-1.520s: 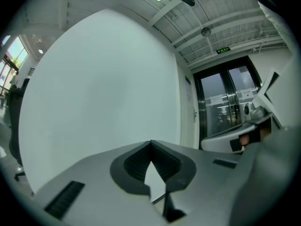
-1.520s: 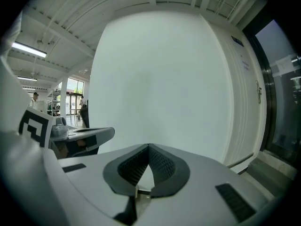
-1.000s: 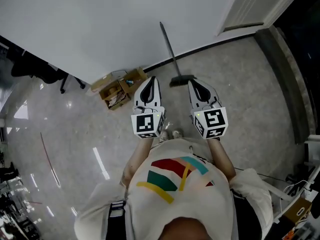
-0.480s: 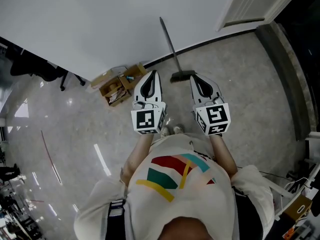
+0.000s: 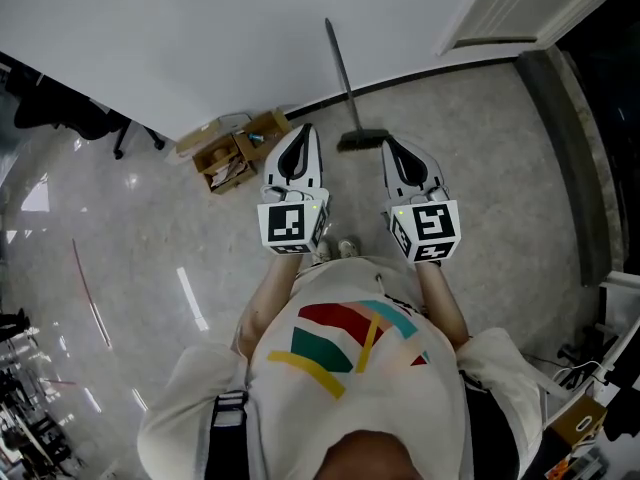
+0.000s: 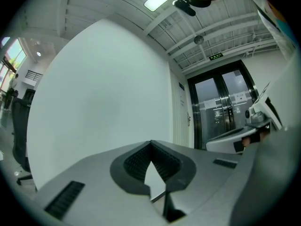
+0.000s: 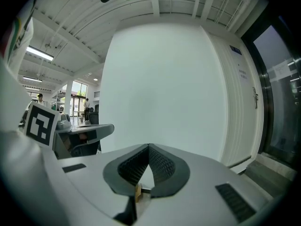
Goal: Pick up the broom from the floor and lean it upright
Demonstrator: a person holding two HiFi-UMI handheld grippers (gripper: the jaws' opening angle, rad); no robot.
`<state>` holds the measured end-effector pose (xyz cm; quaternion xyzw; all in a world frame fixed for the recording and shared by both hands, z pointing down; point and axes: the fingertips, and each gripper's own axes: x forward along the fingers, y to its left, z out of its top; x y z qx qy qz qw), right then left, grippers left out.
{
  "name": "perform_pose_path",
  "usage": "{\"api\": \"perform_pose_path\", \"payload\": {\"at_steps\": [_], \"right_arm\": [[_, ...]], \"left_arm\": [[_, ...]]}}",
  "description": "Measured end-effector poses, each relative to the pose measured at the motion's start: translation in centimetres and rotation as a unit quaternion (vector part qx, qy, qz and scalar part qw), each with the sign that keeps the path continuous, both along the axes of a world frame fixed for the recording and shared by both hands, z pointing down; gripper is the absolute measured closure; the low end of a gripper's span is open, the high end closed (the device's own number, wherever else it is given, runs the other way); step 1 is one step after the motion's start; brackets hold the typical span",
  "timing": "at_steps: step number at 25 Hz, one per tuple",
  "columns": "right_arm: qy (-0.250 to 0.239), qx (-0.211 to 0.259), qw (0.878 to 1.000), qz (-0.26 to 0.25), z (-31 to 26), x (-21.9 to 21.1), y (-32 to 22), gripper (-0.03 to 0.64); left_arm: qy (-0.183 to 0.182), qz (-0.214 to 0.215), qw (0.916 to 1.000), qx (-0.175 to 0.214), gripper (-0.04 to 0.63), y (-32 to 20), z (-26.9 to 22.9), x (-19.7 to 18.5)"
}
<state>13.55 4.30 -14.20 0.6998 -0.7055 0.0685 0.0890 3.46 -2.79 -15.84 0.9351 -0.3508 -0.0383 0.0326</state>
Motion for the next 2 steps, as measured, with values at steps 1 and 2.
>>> {"api": "perform_pose_path", "payload": {"at_steps": [1,2], "right_arm": [[0.002,0.000,1.000,-0.001,0.12,0.03,0.10,0.604],[0.003,-0.001,1.000,-0.001,0.23,0.05,0.20,0.604]], "left_arm": [[0.002,0.000,1.0000,0.001,0.551,0.11,0.00,0.02],[0.004,-0.001,1.0000,0.001,0.551,0.24,0.00,0.04]]}}
